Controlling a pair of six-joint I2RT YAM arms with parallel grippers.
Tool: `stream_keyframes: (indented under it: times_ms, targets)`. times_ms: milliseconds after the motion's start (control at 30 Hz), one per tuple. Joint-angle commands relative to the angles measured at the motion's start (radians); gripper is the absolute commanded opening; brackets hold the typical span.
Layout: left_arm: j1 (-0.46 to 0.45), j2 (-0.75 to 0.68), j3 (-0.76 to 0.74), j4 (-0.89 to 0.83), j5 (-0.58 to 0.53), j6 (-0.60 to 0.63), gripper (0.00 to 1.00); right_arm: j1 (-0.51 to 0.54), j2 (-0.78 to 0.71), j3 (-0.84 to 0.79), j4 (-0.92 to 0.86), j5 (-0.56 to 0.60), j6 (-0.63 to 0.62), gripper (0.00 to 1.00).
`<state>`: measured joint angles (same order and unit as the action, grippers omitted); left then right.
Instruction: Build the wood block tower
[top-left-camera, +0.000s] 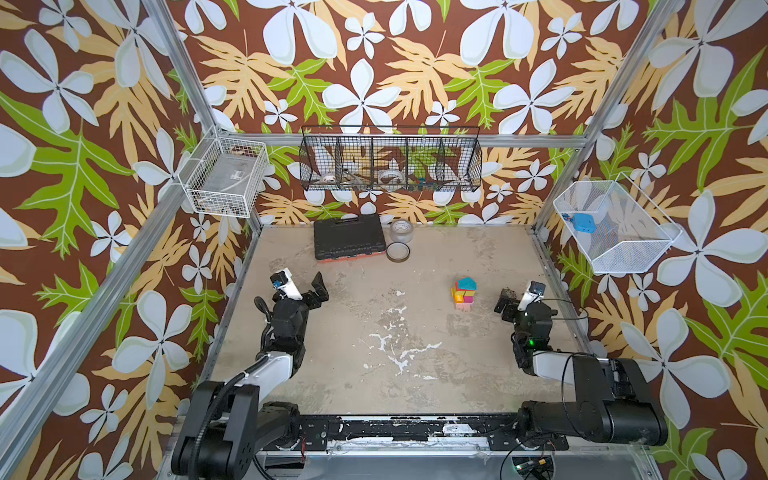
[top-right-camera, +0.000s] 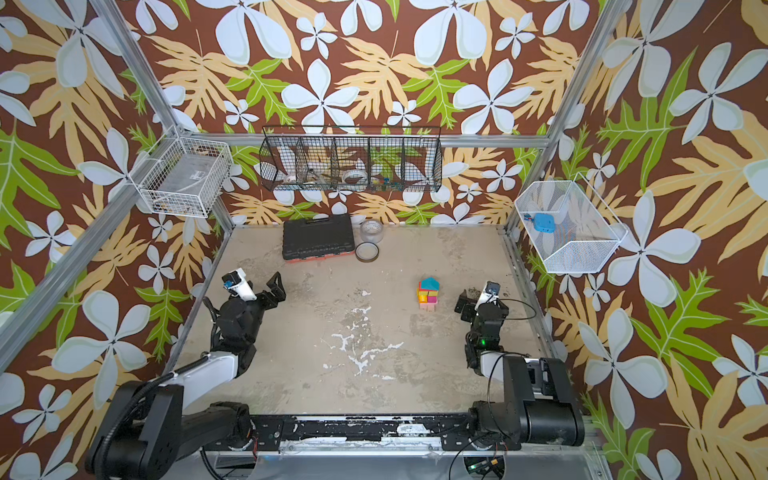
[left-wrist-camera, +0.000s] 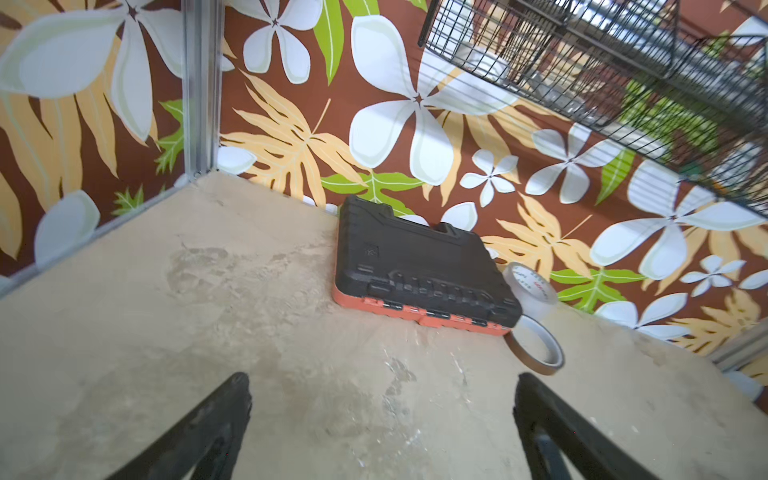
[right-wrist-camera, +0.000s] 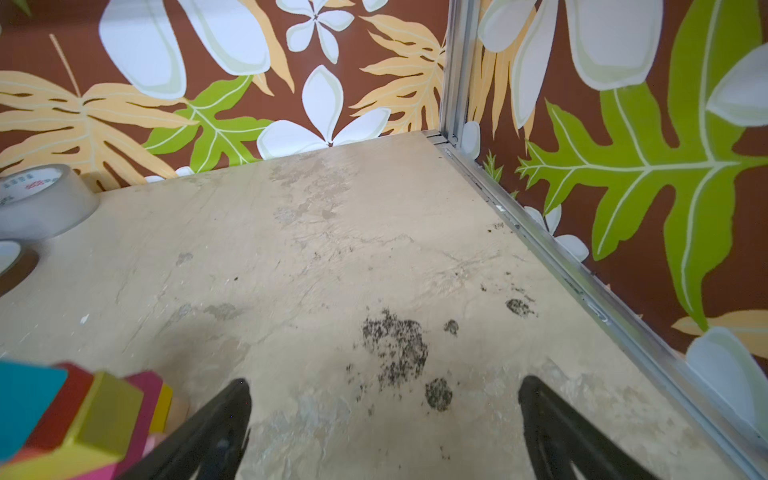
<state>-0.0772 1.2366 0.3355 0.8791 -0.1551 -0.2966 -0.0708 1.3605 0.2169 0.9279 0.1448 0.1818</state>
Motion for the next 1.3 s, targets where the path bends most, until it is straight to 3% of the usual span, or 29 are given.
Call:
stream_keyframes:
  times_ms: [0, 167, 267, 333, 400, 433, 500, 533, 600, 800, 900, 967, 1033, 1100, 1267]
  targets:
    - [0.015, 0.035, 0.02, -0.014, 0.022, 0.139, 1.0, 0.001, -0.002, -0.015, 0.166, -0.054, -0.016, 1.0]
    - [0.038, -0.002, -0.071, 0.152, -0.001, 0.132, 1.0, 0.011, 0.007, -0.096, 0.31, -0.103, -0.046, 1.0]
    - [0.049, -0.022, -0.096, 0.167, -0.018, 0.139, 1.0, 0.018, 0.139, -0.093, 0.461, -0.182, -0.084, 1.0]
    - [0.048, -0.028, -0.097, 0.143, -0.025, 0.175, 1.0, 0.02, 0.082, -0.062, 0.315, -0.182, -0.093, 1.0]
    - [0.048, -0.043, -0.109, 0.124, -0.073, 0.168, 1.0, 0.033, 0.107, -0.072, 0.377, -0.151, -0.097, 1.0]
    - [0.048, -0.046, -0.123, 0.118, -0.081, 0.169, 1.0, 0.037, 0.091, -0.06, 0.327, -0.143, -0.097, 1.0]
    - [0.057, 0.03, -0.168, 0.219, -0.15, 0.134, 1.0, 0.046, 0.104, -0.06, 0.345, -0.125, -0.102, 1.0]
    - [0.076, 0.092, -0.179, 0.294, -0.136, 0.118, 1.0, 0.048, 0.094, -0.054, 0.313, -0.118, -0.102, 1.0]
    - [0.087, 0.106, -0.129, 0.2, -0.048, 0.139, 1.0, 0.049, 0.101, -0.051, 0.32, -0.119, -0.103, 1.0]
    - [0.086, 0.211, -0.043, 0.166, 0.162, 0.221, 1.0, 0.077, 0.103, -0.025, 0.273, -0.077, -0.123, 1.0]
    - [0.085, 0.192, -0.113, 0.271, 0.165, 0.229, 1.0, 0.079, 0.104, -0.025, 0.277, -0.075, -0.125, 1.0]
    - [0.087, 0.241, -0.219, 0.532, 0.161, 0.22, 1.0, 0.079, 0.104, -0.025, 0.276, -0.074, -0.125, 1.0]
    - [0.093, 0.192, -0.2, 0.403, 0.171, 0.226, 1.0, 0.08, 0.105, -0.025, 0.276, -0.073, -0.125, 1.0]
    - [0.093, 0.226, -0.199, 0.471, 0.179, 0.217, 1.0, 0.08, 0.105, -0.025, 0.277, -0.074, -0.125, 1.0]
    - [0.093, 0.206, -0.198, 0.428, 0.194, 0.227, 1.0, 0.083, 0.107, -0.021, 0.272, -0.068, -0.126, 1.0]
